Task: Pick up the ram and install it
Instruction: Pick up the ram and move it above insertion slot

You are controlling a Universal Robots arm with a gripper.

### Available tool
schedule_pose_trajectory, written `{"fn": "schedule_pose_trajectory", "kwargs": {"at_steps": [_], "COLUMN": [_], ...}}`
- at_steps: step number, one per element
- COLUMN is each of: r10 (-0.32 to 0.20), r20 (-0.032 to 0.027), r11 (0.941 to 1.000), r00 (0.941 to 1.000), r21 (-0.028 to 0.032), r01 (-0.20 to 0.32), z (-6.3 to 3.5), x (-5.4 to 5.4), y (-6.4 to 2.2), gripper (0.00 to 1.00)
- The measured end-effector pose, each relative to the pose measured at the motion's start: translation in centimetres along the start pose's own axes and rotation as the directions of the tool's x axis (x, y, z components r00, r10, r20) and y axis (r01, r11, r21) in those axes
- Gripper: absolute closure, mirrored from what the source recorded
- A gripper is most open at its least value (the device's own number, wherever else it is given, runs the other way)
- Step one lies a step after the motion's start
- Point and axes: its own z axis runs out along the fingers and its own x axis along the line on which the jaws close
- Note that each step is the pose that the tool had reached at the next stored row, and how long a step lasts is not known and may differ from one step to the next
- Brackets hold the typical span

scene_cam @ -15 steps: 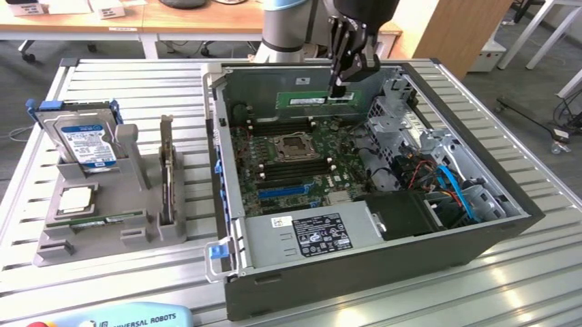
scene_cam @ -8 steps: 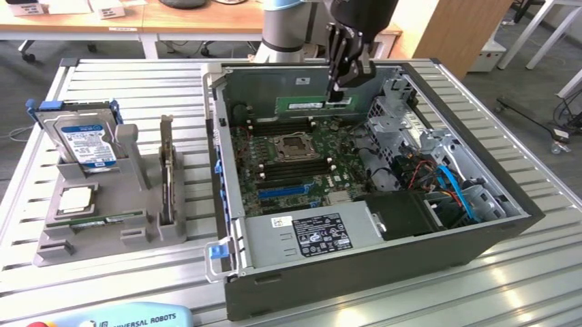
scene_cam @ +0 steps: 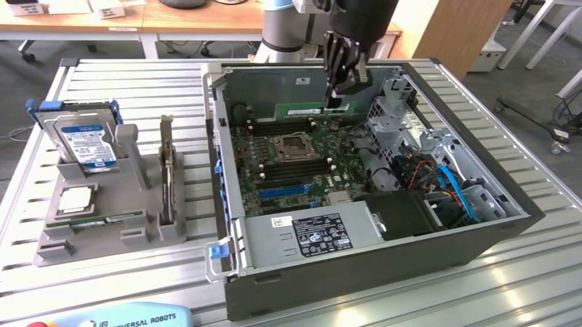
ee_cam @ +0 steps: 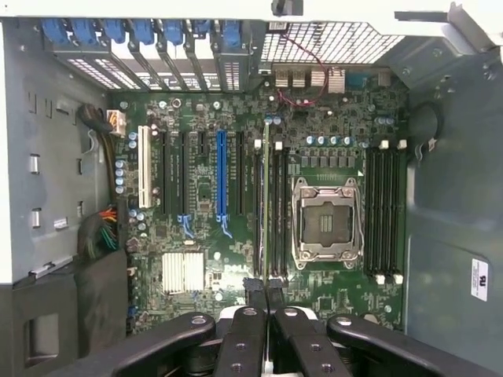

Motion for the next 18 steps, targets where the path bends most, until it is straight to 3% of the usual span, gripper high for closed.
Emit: {"fn": "schedule_pose_trajectory", "kwargs": {"at_steps": [18], "r10": [0.007], "r20": [0.0001], "r11": [1.0], "r00": [1.0], "r21": [-0.0006], "r01": [-0.007], "z": [1.25], "x": [0.0], "y": [-0.04], "gripper": [0.89]}}
